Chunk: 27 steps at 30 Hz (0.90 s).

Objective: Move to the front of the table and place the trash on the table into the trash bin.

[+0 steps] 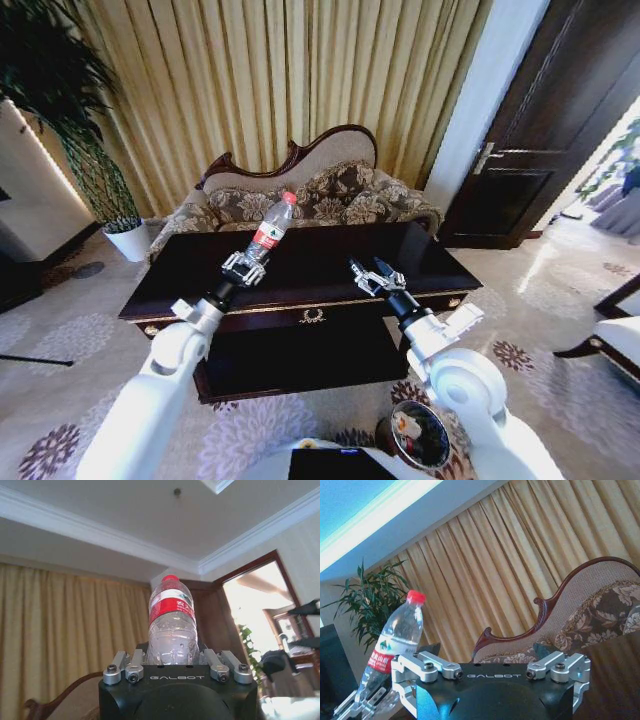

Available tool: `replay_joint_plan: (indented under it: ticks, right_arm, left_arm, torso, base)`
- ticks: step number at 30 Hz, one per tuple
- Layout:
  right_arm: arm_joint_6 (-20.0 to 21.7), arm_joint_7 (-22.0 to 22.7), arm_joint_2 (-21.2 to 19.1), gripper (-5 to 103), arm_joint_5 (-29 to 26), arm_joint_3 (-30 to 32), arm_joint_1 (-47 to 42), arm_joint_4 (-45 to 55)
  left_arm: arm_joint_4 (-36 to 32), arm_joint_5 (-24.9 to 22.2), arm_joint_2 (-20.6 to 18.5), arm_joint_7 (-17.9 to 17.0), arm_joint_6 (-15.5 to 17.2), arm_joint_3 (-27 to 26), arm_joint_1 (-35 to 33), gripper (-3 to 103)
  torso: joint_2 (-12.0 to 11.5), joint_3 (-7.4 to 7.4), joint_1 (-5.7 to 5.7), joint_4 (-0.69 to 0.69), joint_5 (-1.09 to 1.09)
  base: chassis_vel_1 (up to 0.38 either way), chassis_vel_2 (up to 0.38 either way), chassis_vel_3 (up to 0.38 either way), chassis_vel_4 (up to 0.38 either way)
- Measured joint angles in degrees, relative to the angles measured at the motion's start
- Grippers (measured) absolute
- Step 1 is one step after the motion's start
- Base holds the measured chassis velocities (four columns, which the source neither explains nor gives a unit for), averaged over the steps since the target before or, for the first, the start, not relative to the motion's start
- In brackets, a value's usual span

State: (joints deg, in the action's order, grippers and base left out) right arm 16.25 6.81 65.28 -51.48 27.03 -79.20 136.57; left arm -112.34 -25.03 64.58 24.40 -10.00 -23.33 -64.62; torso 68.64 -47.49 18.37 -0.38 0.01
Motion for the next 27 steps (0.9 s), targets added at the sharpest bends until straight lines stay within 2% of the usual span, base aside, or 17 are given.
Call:
replay_joint_plan:
  ticks: [8,14,23,27]
  right_arm:
    - [0.3,0.0,-0.5,100,-0.3,-0.3,0.4,0.2]
    - [0.3,0.0,-0.9,100,-0.3,-1.1,0.3,1.1]
    - [0.3,0.0,-5.0,100,-0.8,-2.5,1.0,1.5]
    - [0.3,0.0,-5.5,100,-1.5,-2.0,1.7,1.4]
  left_arm:
    - [0.3,0.0,0.3,0.1,0.3,5.4,1.8,41]
    - [0.3,0.1,-0.4,0.1,0.4,7.4,1.9,41]
    - [-0.6,-0.9,-3.7,-1.6,1.5,12.4,5.1,41]
    - [-0.9,-1.1,-3.7,-2.2,2.0,13.6,6.4,41]
  torso:
    - [0.0,0.00,0.00,0.01,-0.01]
    - [0.0,0.00,0.00,0.00,-0.01]
    - [0.0,0.00,0.00,0.00,-0.01]
    - [0.0,0.00,0.00,0.01,-0.01]
  base:
    - [0.000,0.000,0.000,0.000]
    - [0.000,0.000,0.000,0.000]
    - [0.000,0.000,0.000,0.000]
    - [0.000,0.000,0.000,0.000]
